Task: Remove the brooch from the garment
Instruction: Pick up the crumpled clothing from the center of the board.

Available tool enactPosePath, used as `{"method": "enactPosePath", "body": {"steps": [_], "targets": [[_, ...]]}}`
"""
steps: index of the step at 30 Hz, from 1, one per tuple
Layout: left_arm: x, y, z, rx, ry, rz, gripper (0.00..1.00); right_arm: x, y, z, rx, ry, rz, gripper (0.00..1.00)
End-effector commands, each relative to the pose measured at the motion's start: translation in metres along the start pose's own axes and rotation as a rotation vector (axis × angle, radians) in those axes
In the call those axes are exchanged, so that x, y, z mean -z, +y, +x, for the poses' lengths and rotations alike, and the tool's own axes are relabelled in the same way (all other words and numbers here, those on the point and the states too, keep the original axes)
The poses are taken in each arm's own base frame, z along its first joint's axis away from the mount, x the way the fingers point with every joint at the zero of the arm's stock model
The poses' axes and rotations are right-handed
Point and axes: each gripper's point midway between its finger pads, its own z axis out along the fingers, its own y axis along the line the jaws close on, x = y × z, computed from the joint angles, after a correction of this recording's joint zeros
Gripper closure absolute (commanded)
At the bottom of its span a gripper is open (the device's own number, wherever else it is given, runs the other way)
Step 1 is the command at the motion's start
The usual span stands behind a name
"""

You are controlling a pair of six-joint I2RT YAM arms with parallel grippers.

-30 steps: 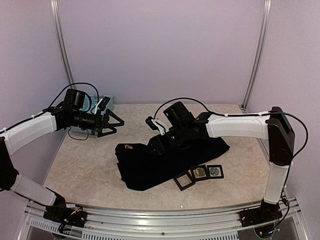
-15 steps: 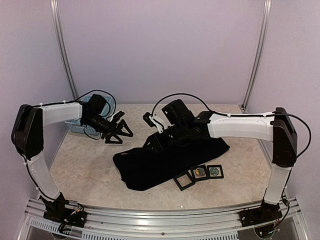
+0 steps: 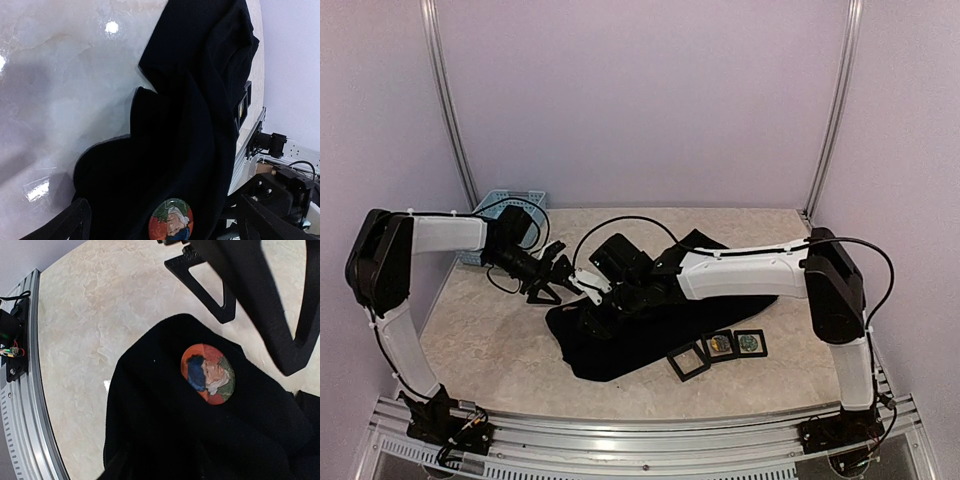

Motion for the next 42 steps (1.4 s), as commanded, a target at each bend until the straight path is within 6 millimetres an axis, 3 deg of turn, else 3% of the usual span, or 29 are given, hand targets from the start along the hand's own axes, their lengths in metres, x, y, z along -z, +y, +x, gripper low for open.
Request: {"method": "enactPosePath", "body": {"steps": [1,3,5,8,13,18,20,28,31,36,39,42], "targets": [[0.008,-0.004,0.0,-0.013,-0.037,0.006,0.01,-0.01,0.001,0.037,0.053,0.128,0.059,0.73],[0.007,-0.004,0.003,-0.01,-0.035,0.013,0.01,-0.002,-0.001,0.046,0.051,0.135,0.088,0.93],[0.006,-0.004,0.006,-0.008,-0.032,0.024,0.01,0.011,-0.003,0.052,0.041,0.121,0.109,1.0],[0.004,-0.007,0.009,-0.017,-0.023,0.047,0.01,0.027,-0.004,0.065,0.028,0.127,0.126,1.0],[-0.008,-0.02,0.013,-0.045,0.024,0.115,0.01,0.031,0.0,0.087,-0.017,0.156,0.102,1.0],[-0.018,-0.053,0.027,-0.144,0.075,0.204,0.01,0.031,-0.004,0.086,-0.024,0.145,0.126,1.0],[-0.021,-0.056,0.031,-0.147,0.09,0.218,0.01,0.03,-0.004,0.085,-0.033,0.137,0.126,1.0],[-0.036,-0.055,0.042,-0.142,0.149,0.201,0.26,0.033,-0.006,0.083,-0.062,0.107,0.14,1.0],[-0.042,-0.039,0.044,-0.118,0.155,0.126,0.25,0.035,-0.006,0.082,-0.068,0.1,0.143,1.0],[-0.046,-0.035,0.047,-0.109,0.164,0.11,0.23,0.037,-0.008,0.081,-0.077,0.089,0.154,1.0],[-0.048,-0.036,0.05,-0.107,0.18,0.122,0.31,0.037,-0.008,0.08,-0.077,0.088,0.156,1.0],[-0.05,-0.037,0.053,-0.107,0.191,0.127,0.45,0.037,-0.008,0.081,-0.079,0.087,0.158,1.0]]}}
